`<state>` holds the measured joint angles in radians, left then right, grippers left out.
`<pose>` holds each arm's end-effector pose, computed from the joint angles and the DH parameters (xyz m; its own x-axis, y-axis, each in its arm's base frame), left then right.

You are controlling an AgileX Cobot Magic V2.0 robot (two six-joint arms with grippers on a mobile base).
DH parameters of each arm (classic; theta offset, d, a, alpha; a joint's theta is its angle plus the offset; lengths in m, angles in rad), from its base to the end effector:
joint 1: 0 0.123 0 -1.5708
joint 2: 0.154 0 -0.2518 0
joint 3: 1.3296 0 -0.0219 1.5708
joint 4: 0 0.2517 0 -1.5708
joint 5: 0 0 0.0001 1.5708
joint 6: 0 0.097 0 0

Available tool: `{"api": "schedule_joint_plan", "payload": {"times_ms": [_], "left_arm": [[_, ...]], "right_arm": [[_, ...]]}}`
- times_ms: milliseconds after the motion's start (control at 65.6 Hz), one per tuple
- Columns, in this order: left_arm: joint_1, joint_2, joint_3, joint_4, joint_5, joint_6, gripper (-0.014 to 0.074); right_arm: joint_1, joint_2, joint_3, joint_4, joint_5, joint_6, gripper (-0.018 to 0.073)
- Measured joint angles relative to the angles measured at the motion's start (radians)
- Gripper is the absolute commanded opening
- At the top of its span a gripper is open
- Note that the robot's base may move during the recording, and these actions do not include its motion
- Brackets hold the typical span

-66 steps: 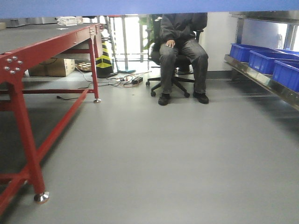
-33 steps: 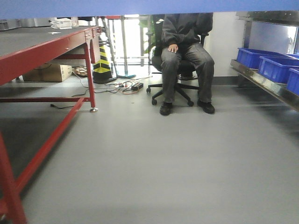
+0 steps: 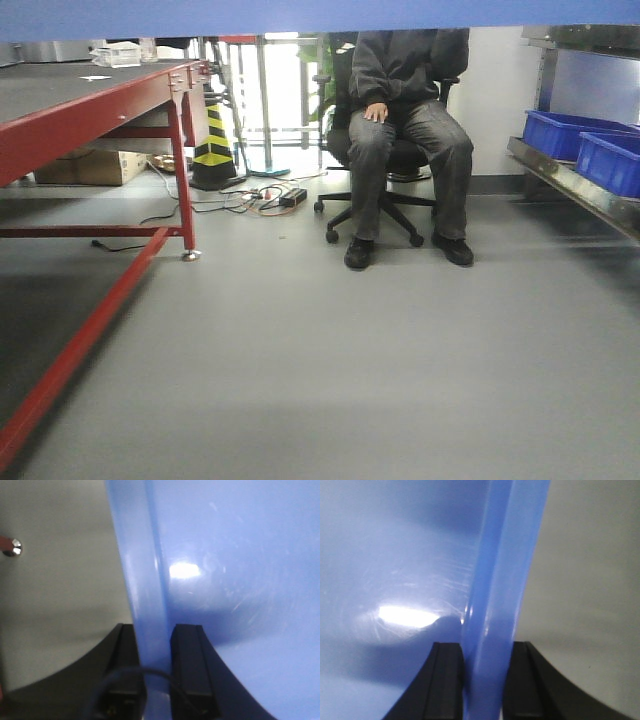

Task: Grab blue tray and place on right shelf
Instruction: 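Drive the base away from the table toward the steel shelving rack, then drive alongside the rack and stop facing the upper shelf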

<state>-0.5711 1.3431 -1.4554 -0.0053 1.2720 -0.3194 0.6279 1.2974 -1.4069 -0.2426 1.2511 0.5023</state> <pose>0.2270 -0.1464 0.3602 -0.8724 0.1856 -0.4521 0.2817 0.9469 -0.1550 0.2233 0.1347 0.3619 -0.8355 -0.1107 -0.5383 -0.1483 0.9886 0.0269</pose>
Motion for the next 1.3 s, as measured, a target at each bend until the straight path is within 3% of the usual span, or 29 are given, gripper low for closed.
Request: {"api": "schedule_joint_plan", "payload": {"times_ms": [1296], "left_arm": [[0.0, 0.0, 0.0, 0.0, 0.0, 0.0, -0.0048]], "right_arm": [[0.0, 0.0, 0.0, 0.0, 0.0, 0.0, 0.0057]]}}
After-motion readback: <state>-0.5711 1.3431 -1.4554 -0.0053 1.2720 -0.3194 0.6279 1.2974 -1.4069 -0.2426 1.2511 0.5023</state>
